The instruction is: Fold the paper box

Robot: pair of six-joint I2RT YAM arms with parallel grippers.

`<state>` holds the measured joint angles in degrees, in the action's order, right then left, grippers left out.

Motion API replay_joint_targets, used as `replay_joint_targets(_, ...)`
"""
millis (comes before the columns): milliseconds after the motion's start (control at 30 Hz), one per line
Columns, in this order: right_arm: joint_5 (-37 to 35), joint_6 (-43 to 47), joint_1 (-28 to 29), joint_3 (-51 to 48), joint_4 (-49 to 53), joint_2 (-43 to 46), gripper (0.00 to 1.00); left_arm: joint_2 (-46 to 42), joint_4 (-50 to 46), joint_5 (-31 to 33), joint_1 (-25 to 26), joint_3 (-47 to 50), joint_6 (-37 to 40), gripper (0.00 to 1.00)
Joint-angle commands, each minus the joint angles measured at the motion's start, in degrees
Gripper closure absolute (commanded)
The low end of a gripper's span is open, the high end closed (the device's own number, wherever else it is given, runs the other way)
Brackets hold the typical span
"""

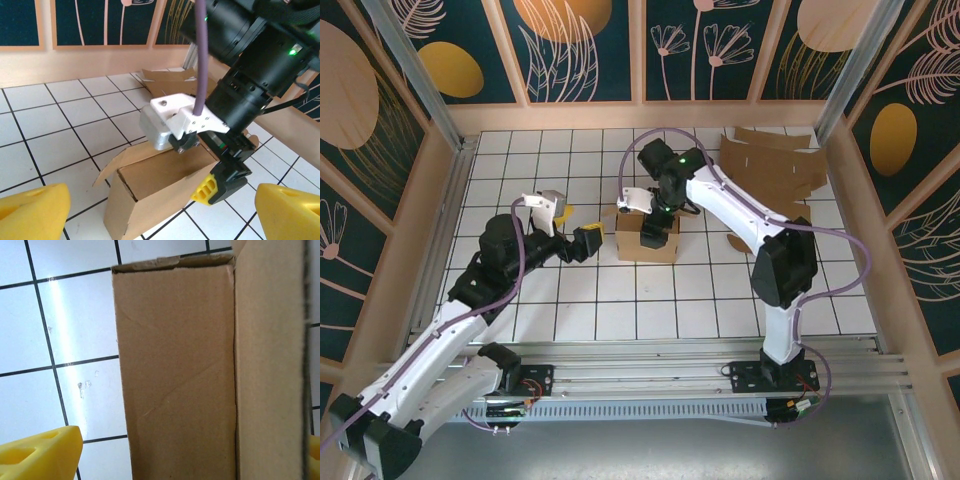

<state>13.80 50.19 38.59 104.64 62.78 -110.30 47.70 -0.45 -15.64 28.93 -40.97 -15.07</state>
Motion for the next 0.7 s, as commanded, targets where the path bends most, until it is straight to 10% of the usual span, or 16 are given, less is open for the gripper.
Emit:
replay_joint_targets(0,2.58,-1.96,-0.60,1.95,-1.52,3.51,0.13,0.50,0.22,0.26,-0.01,0.01,0.12,0.06)
replay_joint_targets(200,5.48,-8.60,-2.19,1.06,-8.43,8.41,0.13,1.43,-1.49,2.67,-0.01,-1.28,-0.74,0.06)
replay_joint_targets(400,12.33,-39.18,-12.35,-12.51,-22.13,19.48,0.22,10.18,-14.29,9.31,-0.14,-9.83,-0.04,0.14)
replay_joint_targets(667,33.54,-48.00,-28.73,-36.76,-32.79,31.54,0.24,22.21,-19.68,-6.92,-4.95,-17.77,6.42,0.18)
